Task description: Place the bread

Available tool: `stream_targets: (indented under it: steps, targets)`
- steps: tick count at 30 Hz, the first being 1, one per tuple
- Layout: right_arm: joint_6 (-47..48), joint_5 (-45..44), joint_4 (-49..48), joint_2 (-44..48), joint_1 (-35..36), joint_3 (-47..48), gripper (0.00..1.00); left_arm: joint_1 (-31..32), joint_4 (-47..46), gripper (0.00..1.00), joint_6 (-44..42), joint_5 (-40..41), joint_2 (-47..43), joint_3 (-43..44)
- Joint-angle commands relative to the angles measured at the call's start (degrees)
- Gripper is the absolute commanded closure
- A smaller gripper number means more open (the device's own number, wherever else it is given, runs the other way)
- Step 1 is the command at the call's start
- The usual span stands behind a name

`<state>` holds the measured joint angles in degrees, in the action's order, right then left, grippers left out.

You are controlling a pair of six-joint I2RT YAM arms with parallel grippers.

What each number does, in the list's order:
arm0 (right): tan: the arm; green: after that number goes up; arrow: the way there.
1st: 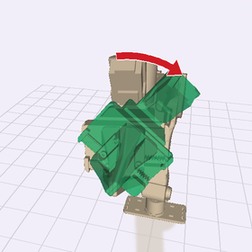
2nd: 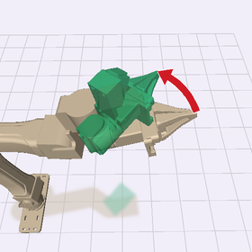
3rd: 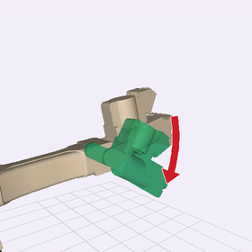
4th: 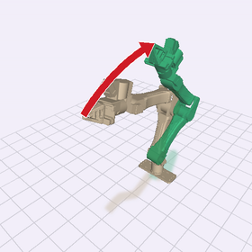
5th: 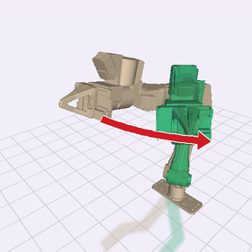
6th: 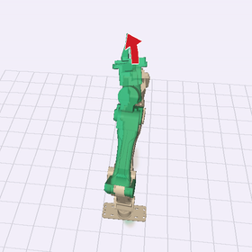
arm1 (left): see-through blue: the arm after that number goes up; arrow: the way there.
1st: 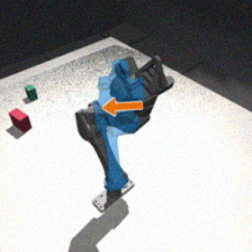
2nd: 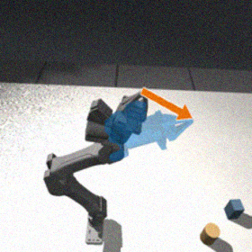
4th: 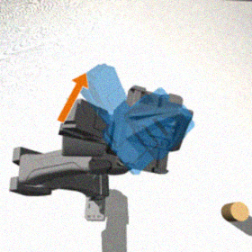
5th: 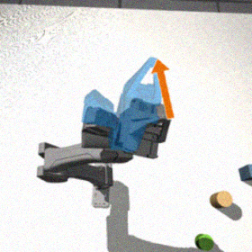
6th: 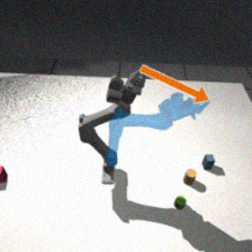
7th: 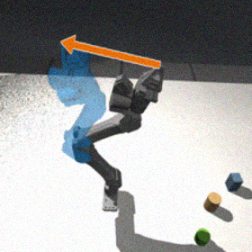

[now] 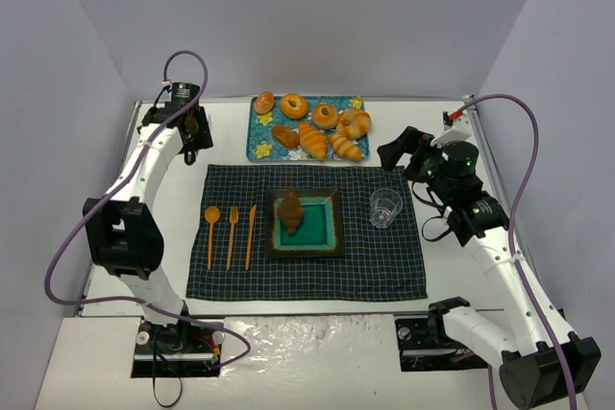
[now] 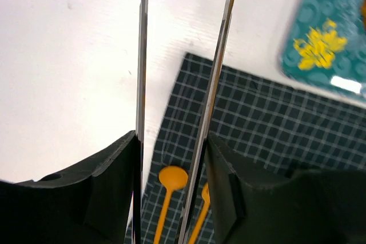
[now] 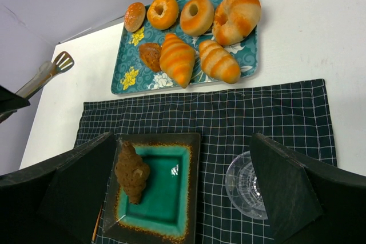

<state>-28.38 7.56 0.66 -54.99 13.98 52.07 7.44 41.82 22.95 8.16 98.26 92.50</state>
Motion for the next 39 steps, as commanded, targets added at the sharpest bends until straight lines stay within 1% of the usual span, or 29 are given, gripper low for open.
stream_targets:
  steps: [1, 5, 9, 13, 15, 18, 22, 28, 39]
  targets:
    - [0.78, 0.07, -4.43, -0.02, 0.35, 1.79, 0.00, -3.71, -4.94, 0.56, -1.66, 4.21, 2.71, 5.14]
    - [1.04, -0.25, -4.43, 0.08, 0.35, 1.16, 0.00, -6.36, -7.91, 0.54, -0.80, 4.31, 7.17, 4.94]
    - [1.28, -0.07, -4.33, 0.28, 0.35, 0.99, 0.00, -7.68, -11.13, 0.53, 0.07, 4.12, 10.93, 4.21]
    - [1.63, -0.80, -4.33, 0.80, 0.35, 0.51, 0.00, -10.20, -12.06, 0.53, 0.37, 3.80, 13.99, 4.51]
    - [1.59, -0.88, -4.35, 0.79, 0.35, 0.14, 0.00, -10.86, -12.37, 0.51, 0.28, 3.82, 15.01, 4.34]
    - [1.57, -0.60, -4.35, 0.49, 0.44, 0.05, 0.00, -12.16, -13.40, 0.46, 0.25, 3.45, 15.95, 3.39]
    - [1.74, -0.78, -4.35, 0.50, 0.43, -0.04, 0.00, -13.65, -14.21, 0.44, 0.25, 1.20, 16.86, 2.11]
    - [1.29, -0.76, -4.28, 1.04, 0.44, -0.34, 0.00, -13.77, -14.70, 0.38, 0.11, 0.49, 17.73, 0.62]
    - [1.22, -1.23, -3.91, 2.35, 0.35, -0.75, 0.00, -13.77, -16.07, 0.33, 0.69, -0.61, 18.98, -3.12]
